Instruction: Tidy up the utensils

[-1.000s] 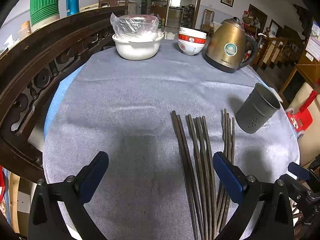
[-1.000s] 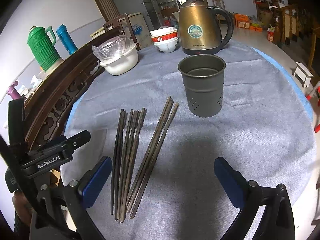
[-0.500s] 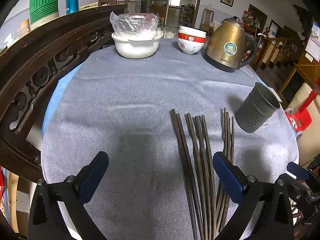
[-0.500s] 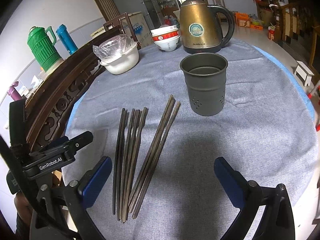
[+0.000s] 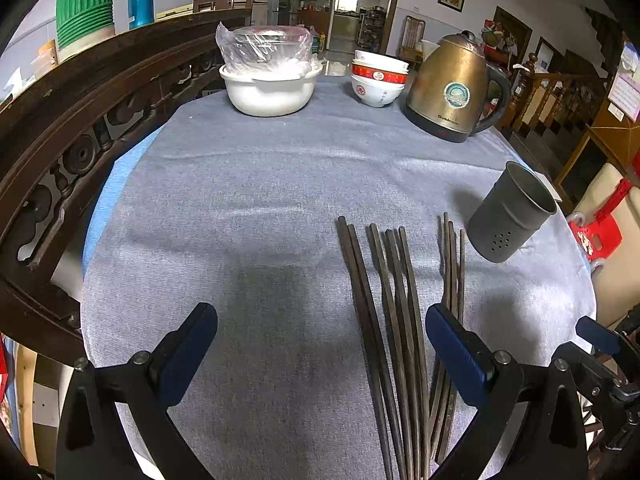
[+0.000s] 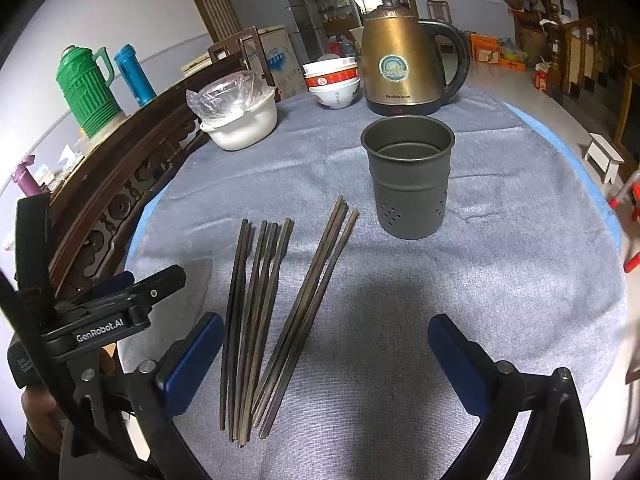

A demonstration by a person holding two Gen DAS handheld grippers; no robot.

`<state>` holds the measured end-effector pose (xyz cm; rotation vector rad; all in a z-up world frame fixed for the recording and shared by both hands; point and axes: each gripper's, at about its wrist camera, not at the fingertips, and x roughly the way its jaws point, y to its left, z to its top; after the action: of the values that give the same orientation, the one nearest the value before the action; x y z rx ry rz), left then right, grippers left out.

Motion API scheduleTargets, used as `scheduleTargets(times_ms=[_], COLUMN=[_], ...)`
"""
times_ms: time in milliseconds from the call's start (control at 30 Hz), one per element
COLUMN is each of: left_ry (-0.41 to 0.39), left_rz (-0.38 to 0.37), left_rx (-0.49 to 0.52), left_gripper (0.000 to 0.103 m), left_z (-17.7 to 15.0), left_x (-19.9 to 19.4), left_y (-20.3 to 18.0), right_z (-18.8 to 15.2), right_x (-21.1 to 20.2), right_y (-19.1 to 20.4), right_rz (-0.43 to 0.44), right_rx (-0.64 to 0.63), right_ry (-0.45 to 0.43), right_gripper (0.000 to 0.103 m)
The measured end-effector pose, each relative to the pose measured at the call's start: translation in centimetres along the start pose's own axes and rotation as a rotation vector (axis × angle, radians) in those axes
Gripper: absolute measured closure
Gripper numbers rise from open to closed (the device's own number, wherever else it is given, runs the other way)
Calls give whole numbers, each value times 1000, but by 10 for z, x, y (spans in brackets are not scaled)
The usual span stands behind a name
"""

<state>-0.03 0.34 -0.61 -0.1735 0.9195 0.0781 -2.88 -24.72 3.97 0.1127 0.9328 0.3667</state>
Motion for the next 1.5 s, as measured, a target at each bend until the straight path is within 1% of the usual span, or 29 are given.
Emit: scheduleTargets(times_ms=[333, 500, 1200, 1267, 1367, 1400, 1433, 1467, 1500], left_ry=[-1, 0, 3, 15, 57, 70, 79, 90, 98], left_rz=[-3, -6, -14, -19, -25, -25, -26, -27, -28], left_rx=[-1, 0, -5, -14, -43, -56, -66, -78, -86], left_gripper=[0, 0, 0, 0, 0, 0, 0, 0, 0], left_z=[0, 0, 1, 0, -2, -4, -5, -6, -7], left_x=[-1, -1, -1, 2, 10, 13, 15, 18, 20], left_y=[0, 1, 3, 7, 15, 18, 21, 23, 25], right_z=[1, 2, 4, 5, 3, 2, 1, 1, 1], right_x=[0, 1, 5, 7, 16, 22, 25, 34, 40], right_y=[0, 0, 4, 2, -8, -13, -16, -21, -23], right_rz=[-16, -47, -66, -68, -65, -68, -69, -66, -63], right_rx=[-3, -10, -23, -15, 28, 49, 57, 76, 85], right_ry=[-5, -9, 1, 9, 45, 69, 80, 111, 133], right_gripper=[0, 0, 0, 0, 0, 2, 8, 12, 19])
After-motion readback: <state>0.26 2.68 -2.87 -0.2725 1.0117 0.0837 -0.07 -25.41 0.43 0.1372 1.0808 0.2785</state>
